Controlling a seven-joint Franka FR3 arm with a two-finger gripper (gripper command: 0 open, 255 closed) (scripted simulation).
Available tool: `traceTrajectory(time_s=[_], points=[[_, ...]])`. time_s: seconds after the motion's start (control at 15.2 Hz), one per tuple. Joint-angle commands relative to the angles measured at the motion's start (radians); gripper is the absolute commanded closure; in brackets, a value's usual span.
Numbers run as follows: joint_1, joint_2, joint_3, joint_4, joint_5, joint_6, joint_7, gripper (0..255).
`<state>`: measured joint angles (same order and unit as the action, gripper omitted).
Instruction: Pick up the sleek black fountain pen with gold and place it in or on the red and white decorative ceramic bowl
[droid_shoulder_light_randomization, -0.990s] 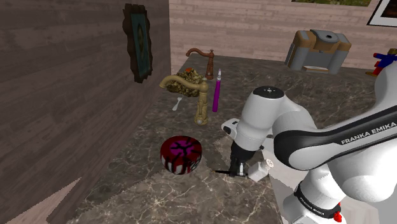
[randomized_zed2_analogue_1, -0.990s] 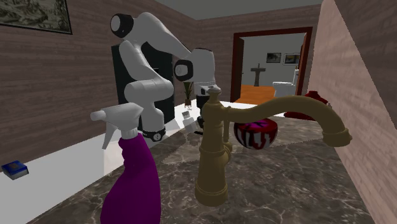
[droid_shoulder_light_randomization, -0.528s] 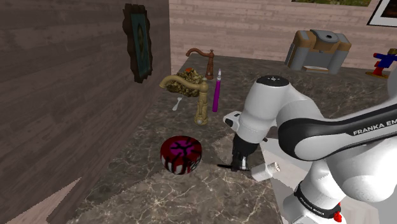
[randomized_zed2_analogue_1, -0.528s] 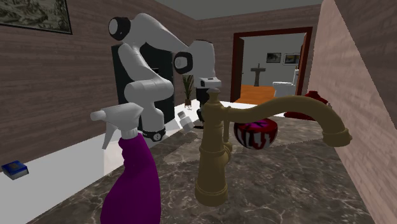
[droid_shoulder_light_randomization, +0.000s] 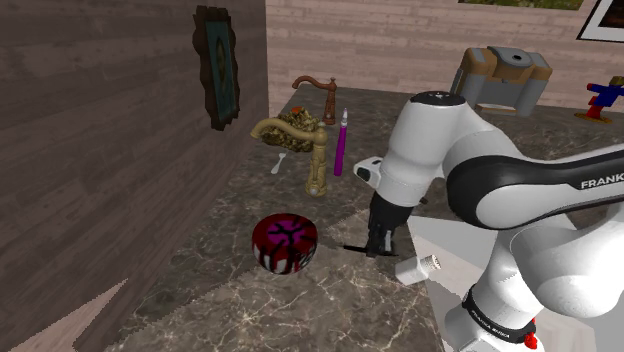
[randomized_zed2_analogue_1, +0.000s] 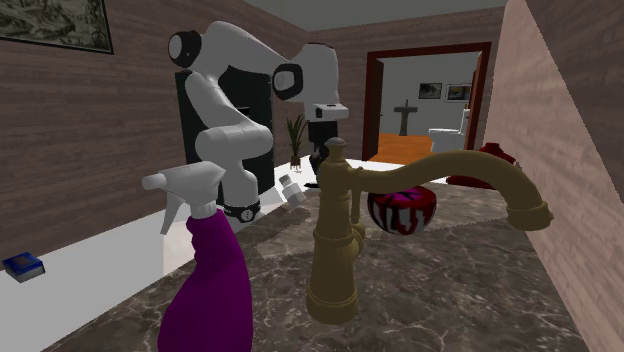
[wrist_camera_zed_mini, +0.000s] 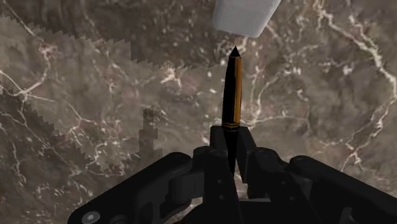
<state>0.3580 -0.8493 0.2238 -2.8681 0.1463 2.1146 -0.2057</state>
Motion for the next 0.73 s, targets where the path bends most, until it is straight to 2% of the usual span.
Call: traceTrajectory(time_s=[0.0,0.66], points=[[-0.002,-0.012,-0.005,0.022,-0.005,-0.035,-0.001,255],[-0.012,-0.044,-0.027,0.141,-0.024,-0.185,-0.004,255]])
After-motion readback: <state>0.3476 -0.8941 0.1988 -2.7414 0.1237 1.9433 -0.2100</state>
